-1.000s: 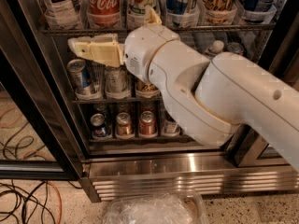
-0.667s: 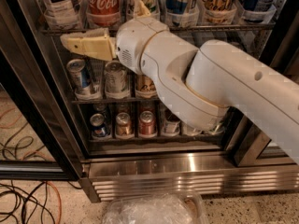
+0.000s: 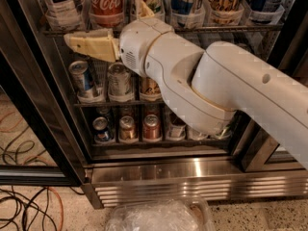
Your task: Pick coke can from top shelf of fridge
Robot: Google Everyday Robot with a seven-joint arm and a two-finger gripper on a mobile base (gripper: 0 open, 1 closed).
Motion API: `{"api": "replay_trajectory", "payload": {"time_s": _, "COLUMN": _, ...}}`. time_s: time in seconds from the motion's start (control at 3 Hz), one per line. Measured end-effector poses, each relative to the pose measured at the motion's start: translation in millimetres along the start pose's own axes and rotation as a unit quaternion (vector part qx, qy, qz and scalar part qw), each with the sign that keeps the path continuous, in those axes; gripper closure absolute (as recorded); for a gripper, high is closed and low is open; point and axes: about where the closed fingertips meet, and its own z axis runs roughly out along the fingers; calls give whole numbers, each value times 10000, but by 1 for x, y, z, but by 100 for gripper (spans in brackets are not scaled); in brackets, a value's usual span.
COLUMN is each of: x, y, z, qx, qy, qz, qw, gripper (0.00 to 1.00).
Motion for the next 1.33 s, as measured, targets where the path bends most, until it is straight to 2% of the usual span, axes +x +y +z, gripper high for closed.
{"api": "replay_trajectory", "payload": {"time_s": 0.33, "x": 0, "y": 0, "z": 0, "qx": 0, "qy": 0, "qz": 0, "qw": 10000, "gripper": 32}}
{"api": "replay_trajectory", "payload": {"time_s": 0.67, "x": 0, "y": 0, "z": 0, "qx": 0, "qy": 0, "qz": 0, "qw": 10000, "gripper": 25}}
{"api": "replay_trajectory", "payload": {"time_s": 1.0, "x": 1, "y": 1, "z": 3, "qx": -10, "qy": -1, "qz": 12, "qw": 10000, "gripper": 24}}
{"api": "replay_trajectory", "payload": {"time_s": 1.33, "x": 3, "y": 0, "z": 7, "qx": -8, "qy": -18, "qz": 15, "qw": 10000, "gripper": 28}}
